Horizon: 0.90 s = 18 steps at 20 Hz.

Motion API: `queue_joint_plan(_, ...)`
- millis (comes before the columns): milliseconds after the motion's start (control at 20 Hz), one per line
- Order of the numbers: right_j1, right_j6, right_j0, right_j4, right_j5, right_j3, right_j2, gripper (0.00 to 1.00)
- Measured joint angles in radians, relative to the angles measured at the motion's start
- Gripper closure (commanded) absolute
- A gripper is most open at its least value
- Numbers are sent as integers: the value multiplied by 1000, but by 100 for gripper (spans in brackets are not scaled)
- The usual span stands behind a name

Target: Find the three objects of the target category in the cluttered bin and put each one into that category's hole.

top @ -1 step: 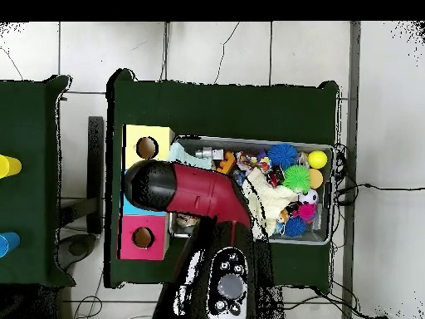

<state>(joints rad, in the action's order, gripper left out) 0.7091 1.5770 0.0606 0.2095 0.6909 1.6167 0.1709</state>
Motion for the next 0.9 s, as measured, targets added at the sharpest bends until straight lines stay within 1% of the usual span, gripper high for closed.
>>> queue_joint_plan(200,4,9,32,12,45,-16,8,100)
queue_joint_plan(450,13,55,73,36,83,-40,17,100)
queue_joint_plan(500,15,84,88,48,92,-50,20,100)
queue_joint_plan(800,15,172,122,72,100,-85,23,100)
queue_joint_plan(900,9,218,132,86,100,-112,23,100)
